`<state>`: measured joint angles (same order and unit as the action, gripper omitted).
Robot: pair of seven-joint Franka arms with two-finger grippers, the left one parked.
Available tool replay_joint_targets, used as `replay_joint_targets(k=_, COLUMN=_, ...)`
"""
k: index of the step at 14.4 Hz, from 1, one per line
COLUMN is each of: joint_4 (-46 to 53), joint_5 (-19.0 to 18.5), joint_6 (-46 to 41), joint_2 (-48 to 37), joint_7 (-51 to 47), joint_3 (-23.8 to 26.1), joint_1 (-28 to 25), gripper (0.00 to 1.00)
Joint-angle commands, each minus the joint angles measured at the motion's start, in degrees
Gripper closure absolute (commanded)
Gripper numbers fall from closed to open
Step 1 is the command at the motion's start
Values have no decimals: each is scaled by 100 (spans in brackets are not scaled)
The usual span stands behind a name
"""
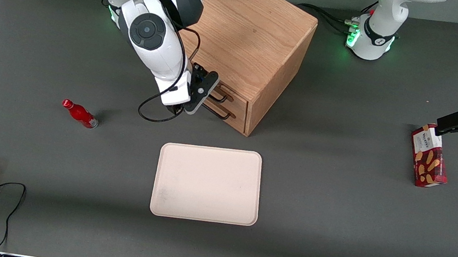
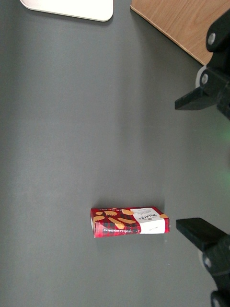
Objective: Open upper drawer
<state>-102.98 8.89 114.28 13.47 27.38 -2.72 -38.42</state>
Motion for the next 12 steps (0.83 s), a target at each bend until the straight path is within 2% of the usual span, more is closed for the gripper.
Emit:
replay_joint_targets(k=1, joint_4=-283, joint_5=-10, joint_6=226, joint_2=-134, joint_7=136, joint_3=-45, joint_1=-78, gripper=0)
replay_joint_targets(k=6, joint_4=-292, joint_5=-115, joint_6=375, joint_2=-47, joint_7=136, joint_3=-45, joint_1=-69, gripper=0)
replay_joint_targets(k=8, joint_4=-284, joint_5=-316, joint_6=375, joint_2=-3, joint_7=128, joint_3=-45, joint_1=-69, gripper=0)
replay_joint_targets(k=12, joint_4=-161, joint_5=-326, joint_6=367, joint_2=59, joint_7=101, joint_3=-45, joint_1=-60, gripper=0)
